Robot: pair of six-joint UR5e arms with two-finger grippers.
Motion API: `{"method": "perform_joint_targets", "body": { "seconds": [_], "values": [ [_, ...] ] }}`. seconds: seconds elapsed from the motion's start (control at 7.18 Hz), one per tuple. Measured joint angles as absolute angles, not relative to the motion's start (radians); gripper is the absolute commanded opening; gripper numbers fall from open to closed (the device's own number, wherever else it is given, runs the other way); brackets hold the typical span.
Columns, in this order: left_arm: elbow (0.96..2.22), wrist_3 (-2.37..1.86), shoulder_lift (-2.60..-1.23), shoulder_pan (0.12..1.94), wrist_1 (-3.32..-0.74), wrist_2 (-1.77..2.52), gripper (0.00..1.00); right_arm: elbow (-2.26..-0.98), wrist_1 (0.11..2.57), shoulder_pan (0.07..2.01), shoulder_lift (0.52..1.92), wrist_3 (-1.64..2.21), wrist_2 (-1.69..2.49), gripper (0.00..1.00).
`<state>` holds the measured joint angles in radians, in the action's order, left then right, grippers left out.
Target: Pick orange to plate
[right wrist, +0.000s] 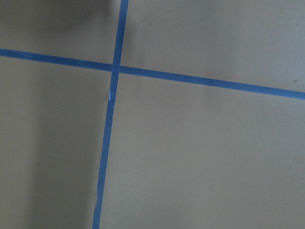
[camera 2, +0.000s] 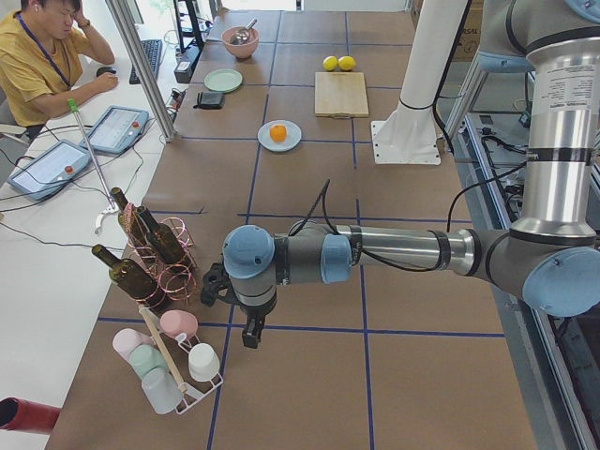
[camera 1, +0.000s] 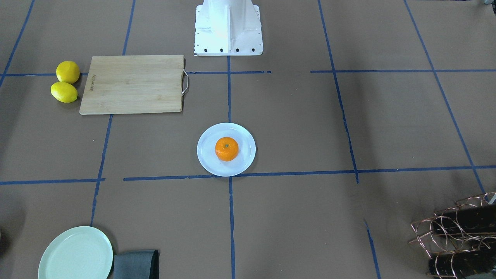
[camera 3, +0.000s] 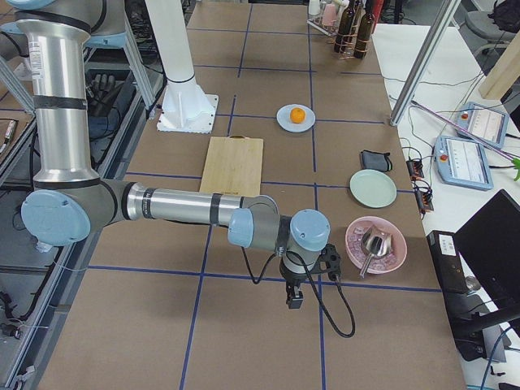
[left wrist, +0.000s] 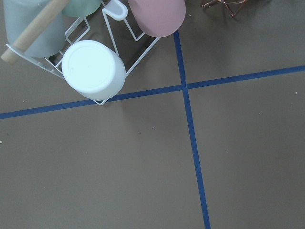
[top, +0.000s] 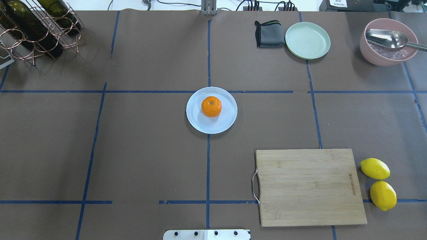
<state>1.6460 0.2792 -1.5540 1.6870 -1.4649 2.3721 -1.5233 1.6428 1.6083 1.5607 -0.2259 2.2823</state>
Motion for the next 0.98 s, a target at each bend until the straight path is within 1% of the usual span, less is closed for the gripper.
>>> {"method": "perform_joint_targets", "body": {
  "seconds": [0.98],
  "values": [
    [1.647, 0.279, -1.554, 1.686, -1.467, 2.373, 1.00, -1.521, 1.643, 1.595, 1.561, -0.222, 2.292, 1.00]
  ]
}}
